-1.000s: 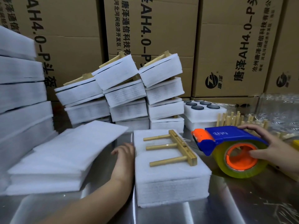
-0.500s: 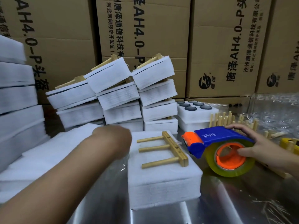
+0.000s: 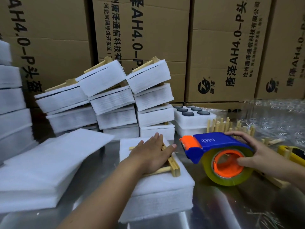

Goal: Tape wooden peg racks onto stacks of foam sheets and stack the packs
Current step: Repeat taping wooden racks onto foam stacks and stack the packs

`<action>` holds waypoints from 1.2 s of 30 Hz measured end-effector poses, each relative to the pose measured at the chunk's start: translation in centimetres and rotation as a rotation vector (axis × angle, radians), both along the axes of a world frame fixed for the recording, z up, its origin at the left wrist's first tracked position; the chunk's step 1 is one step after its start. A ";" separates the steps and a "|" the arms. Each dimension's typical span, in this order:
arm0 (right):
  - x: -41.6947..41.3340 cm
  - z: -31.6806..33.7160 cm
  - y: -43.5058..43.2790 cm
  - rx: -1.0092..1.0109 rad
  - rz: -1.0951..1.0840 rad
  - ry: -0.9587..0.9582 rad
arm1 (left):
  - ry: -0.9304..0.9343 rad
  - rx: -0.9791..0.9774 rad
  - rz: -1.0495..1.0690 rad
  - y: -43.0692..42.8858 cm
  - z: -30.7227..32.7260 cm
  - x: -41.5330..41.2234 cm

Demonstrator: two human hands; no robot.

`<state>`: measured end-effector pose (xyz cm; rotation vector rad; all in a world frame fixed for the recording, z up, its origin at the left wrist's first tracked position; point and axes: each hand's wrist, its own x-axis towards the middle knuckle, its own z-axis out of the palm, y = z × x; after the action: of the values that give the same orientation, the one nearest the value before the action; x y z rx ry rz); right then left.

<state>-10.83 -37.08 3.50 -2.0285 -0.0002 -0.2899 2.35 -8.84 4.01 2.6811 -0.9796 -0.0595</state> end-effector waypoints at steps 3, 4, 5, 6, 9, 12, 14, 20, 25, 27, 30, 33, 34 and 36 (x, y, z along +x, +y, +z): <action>-0.1 0.9 -1.1 -0.092 0.045 0.000 | 0.008 -0.001 0.011 0.0 0.1 -0.3; -0.1 1.3 -1.5 -0.137 0.056 0.007 | 0.008 0.001 0.012 0.0 0.2 -0.3; -0.2 1.6 -1.9 -0.182 0.061 0.018 | 0.013 0.002 0.015 0.0 0.2 -0.3; -0.3 2.0 -2.3 -0.227 0.056 0.029 | 0.018 0.000 0.017 0.0 0.2 -0.4; -1.3 3.0 -3.9 -0.351 -0.004 0.069 | 0.021 0.005 0.020 0.0 0.2 -0.4; -2.7 3.4 -5.8 -0.439 -0.055 0.098 | 0.029 0.002 0.023 0.0 0.2 -0.4; -3.2 3.5 -6.8 -0.464 -0.066 0.094 | 0.034 0.000 0.023 0.0 0.2 -0.4; -1.3 4.2 -5.1 -0.694 -0.012 0.178 | 0.041 -0.011 0.019 0.1 0.2 -0.3; 1.0 5.4 -1.3 -0.984 0.058 0.211 | 0.038 -0.017 0.024 0.0 0.1 -0.3; 2.1 5.9 -0.1 -1.055 0.088 0.218 | 0.034 -0.018 0.026 0.0 0.1 -0.3; 3.7 6.2 1.1 -1.105 0.145 0.227 | 0.031 -0.022 0.022 0.1 0.0 -0.3; 5.1 6.2 2.0 -1.112 0.198 0.212 | 0.023 -0.021 0.023 0.0 0.0 -0.2; 5.4 6.1 2.2 -1.110 0.205 0.204 | 0.021 -0.024 0.026 0.0 -0.1 -0.2; 5.6 6.0 2.2 -1.095 0.213 0.198 | 0.015 -0.030 0.029 -0.1 -0.2 -0.2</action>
<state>-5.24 -34.91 9.53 -3.1008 -0.3098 0.0933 2.15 -8.90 3.85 2.6627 -0.9292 -0.0589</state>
